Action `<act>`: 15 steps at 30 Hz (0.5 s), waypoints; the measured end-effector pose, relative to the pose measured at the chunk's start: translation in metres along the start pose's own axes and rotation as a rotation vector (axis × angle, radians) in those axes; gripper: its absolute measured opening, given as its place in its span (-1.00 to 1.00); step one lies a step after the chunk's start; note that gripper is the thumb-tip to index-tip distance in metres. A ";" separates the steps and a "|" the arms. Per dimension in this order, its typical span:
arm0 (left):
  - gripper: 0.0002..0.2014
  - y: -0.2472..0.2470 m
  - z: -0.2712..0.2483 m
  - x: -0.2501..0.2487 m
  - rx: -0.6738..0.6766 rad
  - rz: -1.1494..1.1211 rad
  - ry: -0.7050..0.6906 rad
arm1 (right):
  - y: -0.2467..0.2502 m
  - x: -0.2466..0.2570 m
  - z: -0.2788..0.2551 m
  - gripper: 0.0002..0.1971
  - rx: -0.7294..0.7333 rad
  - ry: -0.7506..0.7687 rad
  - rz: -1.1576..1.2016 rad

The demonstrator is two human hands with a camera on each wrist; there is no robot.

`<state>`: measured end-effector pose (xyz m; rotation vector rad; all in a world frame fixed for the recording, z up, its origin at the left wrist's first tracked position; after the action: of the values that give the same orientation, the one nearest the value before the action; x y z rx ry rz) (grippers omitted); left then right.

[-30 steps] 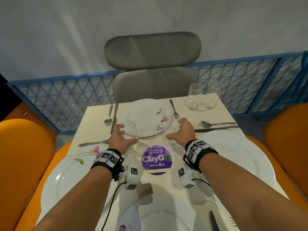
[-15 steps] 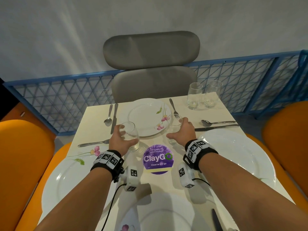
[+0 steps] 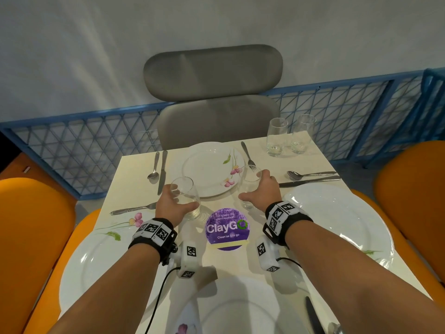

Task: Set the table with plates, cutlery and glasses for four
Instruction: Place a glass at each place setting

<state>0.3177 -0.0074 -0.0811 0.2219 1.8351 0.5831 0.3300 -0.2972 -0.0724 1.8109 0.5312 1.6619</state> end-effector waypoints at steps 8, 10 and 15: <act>-0.20 -0.001 0.000 0.000 0.011 0.012 -0.009 | 0.000 -0.001 -0.002 -0.18 -0.011 -0.009 -0.008; -0.19 -0.001 0.001 0.000 0.015 0.006 -0.008 | 0.000 -0.001 -0.002 -0.18 -0.017 -0.011 -0.008; -0.17 0.003 -0.003 0.004 0.010 0.004 0.013 | -0.005 0.001 0.000 -0.18 0.000 -0.019 -0.024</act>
<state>0.3132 -0.0043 -0.0823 0.2294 1.8513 0.5795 0.3308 -0.2928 -0.0745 1.8116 0.5426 1.6266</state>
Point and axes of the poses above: each hand's wrist, its own z-axis towards the middle knuckle, its own y-axis out of the back of the hand, x = y × z, the point moved 9 cm from there along z, towards the middle knuckle, and after that the axes turned 7 degrees about y, right-handed, at the moved point
